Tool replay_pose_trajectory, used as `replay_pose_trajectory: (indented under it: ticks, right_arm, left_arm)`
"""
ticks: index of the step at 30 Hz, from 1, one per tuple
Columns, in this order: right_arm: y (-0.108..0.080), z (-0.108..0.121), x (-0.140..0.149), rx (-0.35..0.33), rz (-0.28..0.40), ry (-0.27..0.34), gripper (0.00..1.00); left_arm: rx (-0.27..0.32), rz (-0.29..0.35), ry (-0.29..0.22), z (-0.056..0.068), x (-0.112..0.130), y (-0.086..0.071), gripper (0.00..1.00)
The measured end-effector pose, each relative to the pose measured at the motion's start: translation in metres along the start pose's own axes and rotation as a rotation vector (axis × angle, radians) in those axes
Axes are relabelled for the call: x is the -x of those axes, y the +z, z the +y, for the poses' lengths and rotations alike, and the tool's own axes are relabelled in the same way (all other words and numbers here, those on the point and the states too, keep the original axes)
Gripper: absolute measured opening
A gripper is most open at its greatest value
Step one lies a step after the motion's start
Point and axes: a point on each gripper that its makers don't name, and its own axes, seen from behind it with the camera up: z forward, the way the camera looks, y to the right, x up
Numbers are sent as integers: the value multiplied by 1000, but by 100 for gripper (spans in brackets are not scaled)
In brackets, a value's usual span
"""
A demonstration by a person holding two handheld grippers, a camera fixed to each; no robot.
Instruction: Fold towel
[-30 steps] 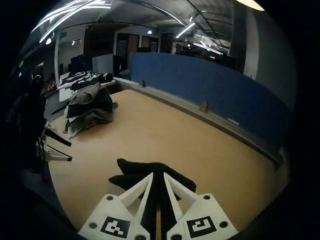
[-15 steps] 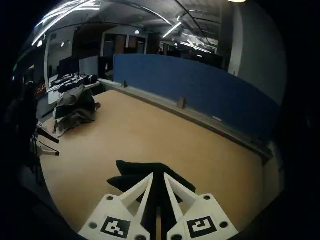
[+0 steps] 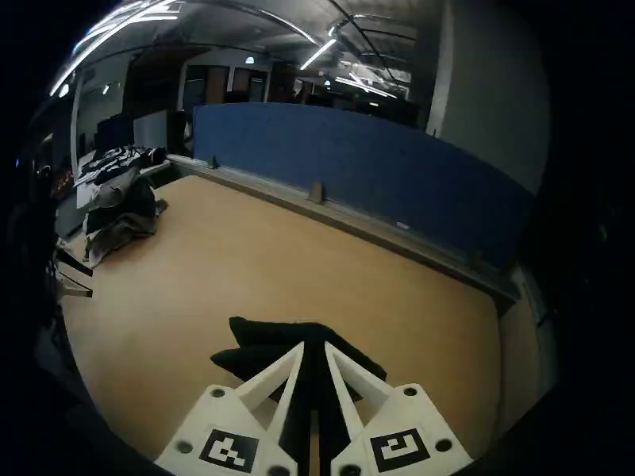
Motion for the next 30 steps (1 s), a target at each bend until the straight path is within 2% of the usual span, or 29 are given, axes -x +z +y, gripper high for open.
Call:
replay_pose_trajectory:
  ticks: [12, 21, 30]
  right_arm:
    - [6, 66, 9, 55, -20, -3, 2]
    - [19, 96, 11, 77, -24, 9, 2]
    - [35, 121, 13, 98, -27, 18, 2]
  left_arm:
    - [-17, -5, 4, 7, -6, 6, 94]
    - [-28, -9, 1, 12, -8, 9, 94]
    - [-40, -13, 2, 13, -11, 11, 94]
